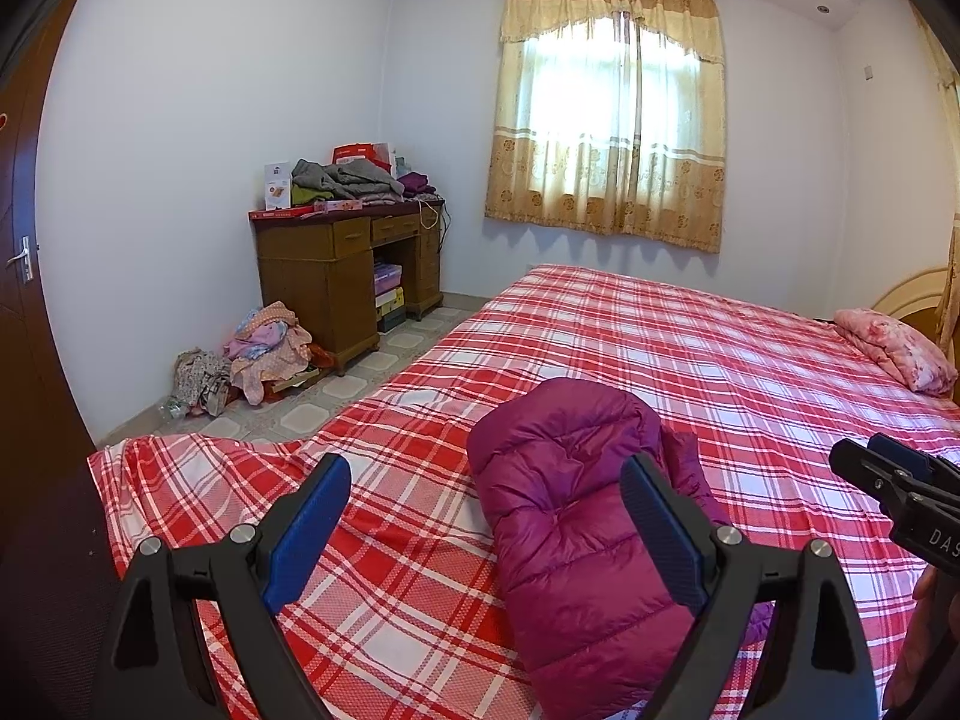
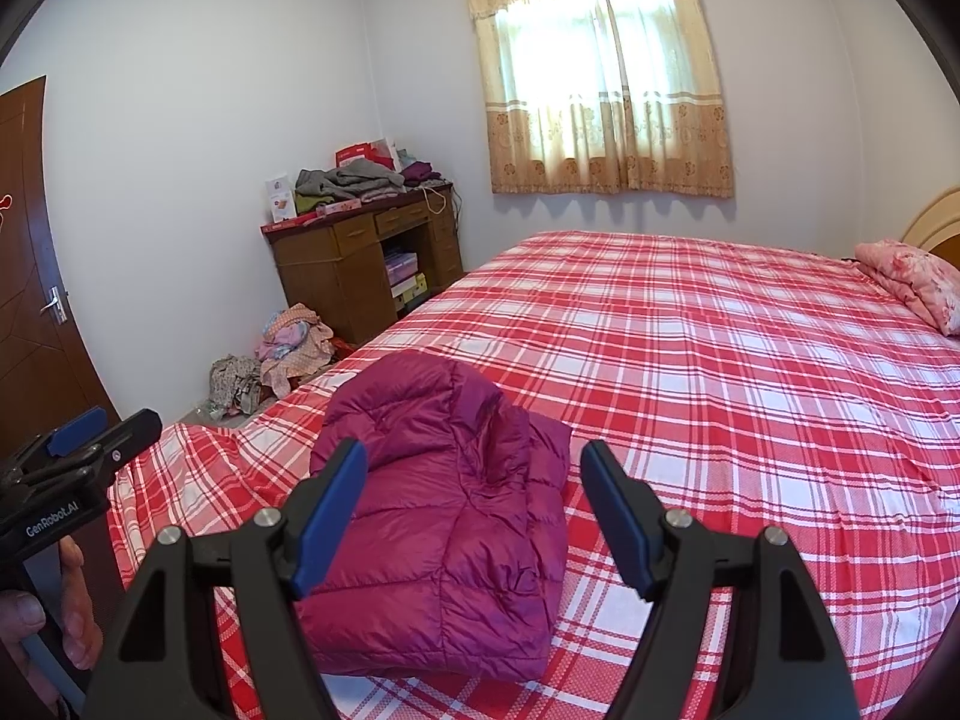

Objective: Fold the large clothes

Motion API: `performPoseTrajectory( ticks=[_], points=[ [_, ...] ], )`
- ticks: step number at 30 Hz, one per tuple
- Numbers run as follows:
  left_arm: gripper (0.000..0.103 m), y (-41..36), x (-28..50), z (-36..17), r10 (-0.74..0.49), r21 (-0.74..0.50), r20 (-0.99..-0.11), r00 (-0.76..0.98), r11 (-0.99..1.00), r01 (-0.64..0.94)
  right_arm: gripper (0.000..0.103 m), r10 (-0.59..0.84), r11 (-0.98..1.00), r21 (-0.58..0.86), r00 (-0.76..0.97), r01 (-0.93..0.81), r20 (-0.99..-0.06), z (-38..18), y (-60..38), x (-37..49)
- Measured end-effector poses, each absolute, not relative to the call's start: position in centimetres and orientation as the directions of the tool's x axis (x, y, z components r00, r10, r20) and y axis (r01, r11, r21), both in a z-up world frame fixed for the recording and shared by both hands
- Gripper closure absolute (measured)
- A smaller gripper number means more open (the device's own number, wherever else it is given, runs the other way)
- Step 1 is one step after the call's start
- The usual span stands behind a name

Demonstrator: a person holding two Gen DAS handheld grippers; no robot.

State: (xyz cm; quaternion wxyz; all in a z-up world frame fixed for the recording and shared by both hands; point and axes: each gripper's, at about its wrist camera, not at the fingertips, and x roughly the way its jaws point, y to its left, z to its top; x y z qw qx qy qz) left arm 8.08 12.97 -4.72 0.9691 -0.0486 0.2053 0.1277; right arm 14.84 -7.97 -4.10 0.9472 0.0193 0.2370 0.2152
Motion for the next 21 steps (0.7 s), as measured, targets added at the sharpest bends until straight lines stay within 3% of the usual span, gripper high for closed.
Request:
performPoseTrajectory(
  ticks=[21],
  points=[
    [0.011,11.7,8.5,-5.0,0.251,0.027,-0.405,0.879,0.964,-0.263,0.026,0.423,0.903,0.136,0.792,-0.407,-0.441,-4.1,-7.9,14.7]
  ],
)
